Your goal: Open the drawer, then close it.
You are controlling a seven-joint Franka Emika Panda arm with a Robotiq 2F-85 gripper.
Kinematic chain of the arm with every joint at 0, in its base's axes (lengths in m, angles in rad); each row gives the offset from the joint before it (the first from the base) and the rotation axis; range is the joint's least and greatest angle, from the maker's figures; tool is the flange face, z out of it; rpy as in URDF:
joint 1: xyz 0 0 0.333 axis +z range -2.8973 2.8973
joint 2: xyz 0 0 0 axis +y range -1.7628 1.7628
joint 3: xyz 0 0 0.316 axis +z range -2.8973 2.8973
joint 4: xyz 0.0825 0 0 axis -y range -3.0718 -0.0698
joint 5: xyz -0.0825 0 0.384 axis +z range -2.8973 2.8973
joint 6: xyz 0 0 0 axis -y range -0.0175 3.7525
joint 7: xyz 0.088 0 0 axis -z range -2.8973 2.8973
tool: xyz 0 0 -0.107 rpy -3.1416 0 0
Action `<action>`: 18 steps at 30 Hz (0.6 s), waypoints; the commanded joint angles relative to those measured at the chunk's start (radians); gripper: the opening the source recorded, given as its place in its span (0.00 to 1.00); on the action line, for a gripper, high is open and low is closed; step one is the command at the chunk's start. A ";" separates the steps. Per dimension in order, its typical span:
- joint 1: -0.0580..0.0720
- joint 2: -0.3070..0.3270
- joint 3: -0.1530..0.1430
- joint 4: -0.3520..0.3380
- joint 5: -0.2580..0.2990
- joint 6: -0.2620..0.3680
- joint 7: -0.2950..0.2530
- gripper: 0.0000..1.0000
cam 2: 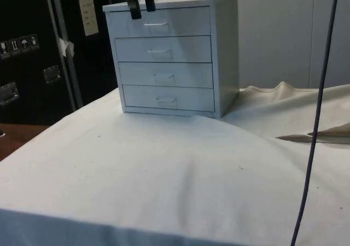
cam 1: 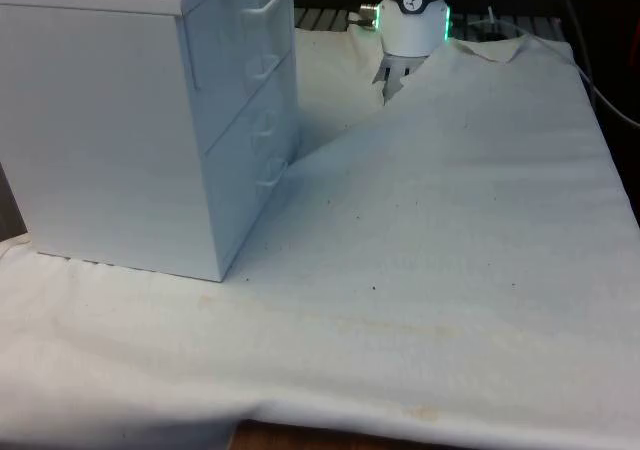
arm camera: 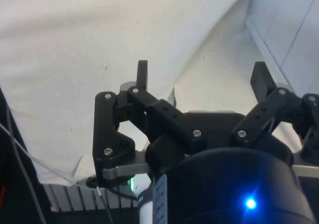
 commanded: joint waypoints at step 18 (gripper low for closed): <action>0.008 0.109 0.015 0.034 -0.006 0.079 0.035 1.00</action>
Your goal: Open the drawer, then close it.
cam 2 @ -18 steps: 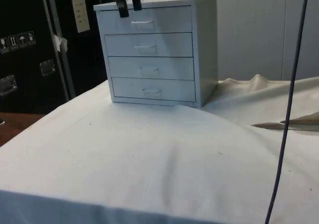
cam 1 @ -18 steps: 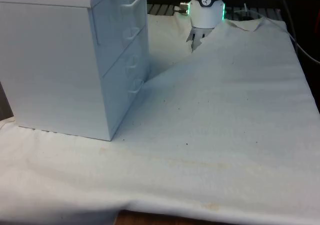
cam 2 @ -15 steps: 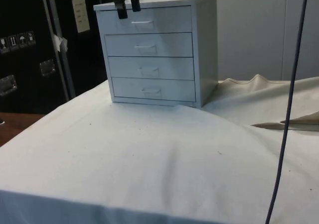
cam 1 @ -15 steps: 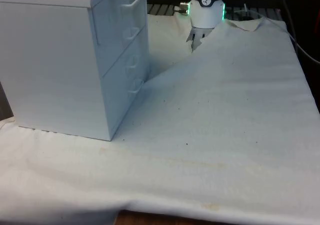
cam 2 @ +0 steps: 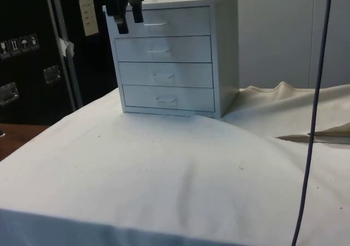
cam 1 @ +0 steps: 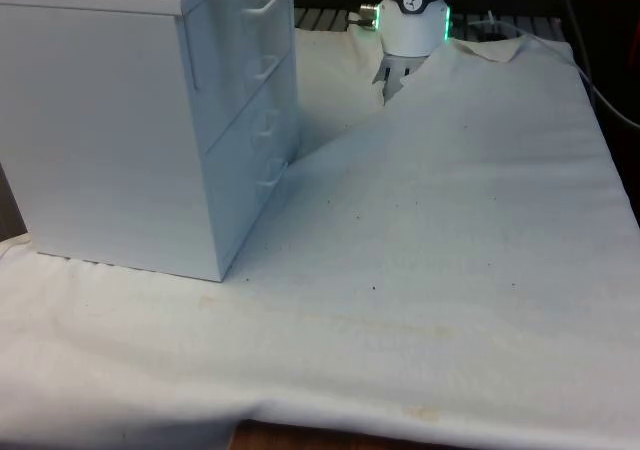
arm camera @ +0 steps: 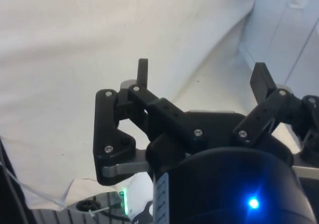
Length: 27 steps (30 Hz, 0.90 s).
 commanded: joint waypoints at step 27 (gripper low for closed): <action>0.001 0.058 -0.034 -0.017 -0.146 0.067 0.054 1.00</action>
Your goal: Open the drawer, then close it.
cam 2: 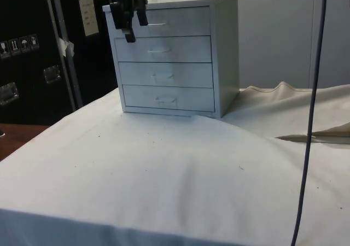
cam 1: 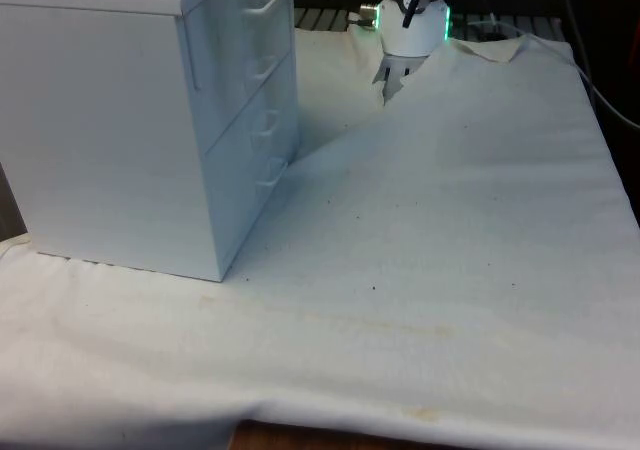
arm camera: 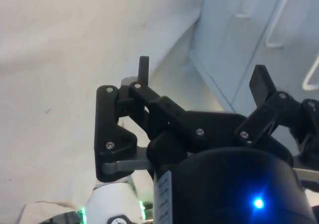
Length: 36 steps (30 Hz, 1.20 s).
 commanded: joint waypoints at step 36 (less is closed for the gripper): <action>0.000 0.020 -0.014 -0.032 -0.289 0.019 0.139 1.00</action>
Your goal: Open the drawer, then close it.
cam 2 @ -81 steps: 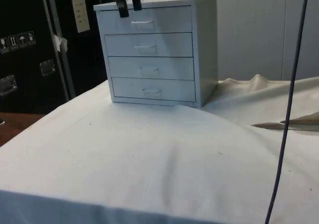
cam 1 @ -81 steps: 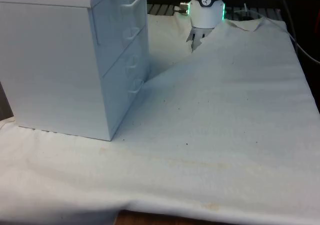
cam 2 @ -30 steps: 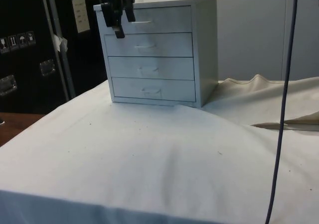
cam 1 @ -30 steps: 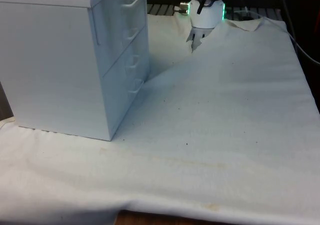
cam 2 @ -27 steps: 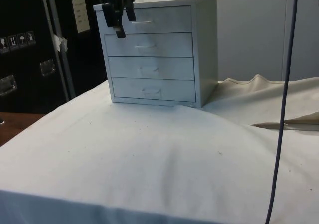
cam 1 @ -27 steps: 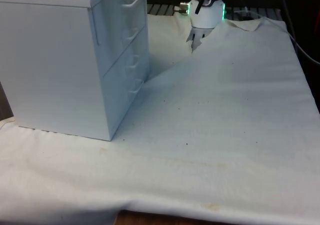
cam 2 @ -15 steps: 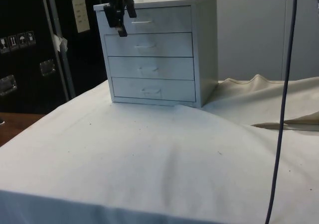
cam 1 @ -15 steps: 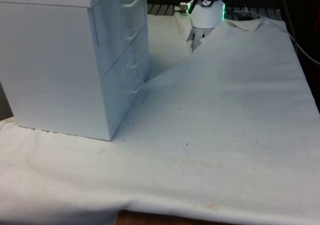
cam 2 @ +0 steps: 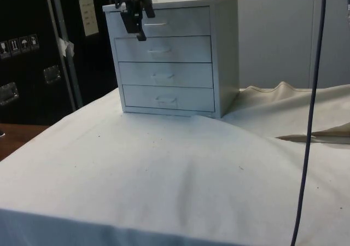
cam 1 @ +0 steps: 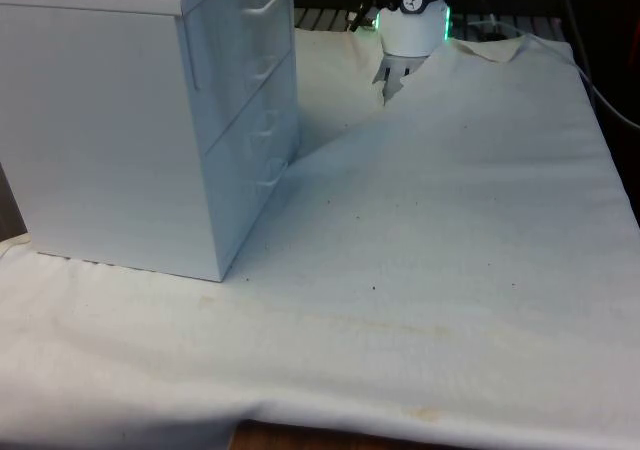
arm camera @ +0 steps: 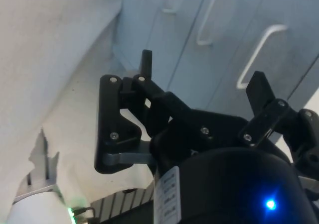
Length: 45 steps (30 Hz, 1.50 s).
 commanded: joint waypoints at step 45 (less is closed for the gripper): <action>-0.002 0.094 -0.042 -0.047 -0.139 0.114 0.164 0.50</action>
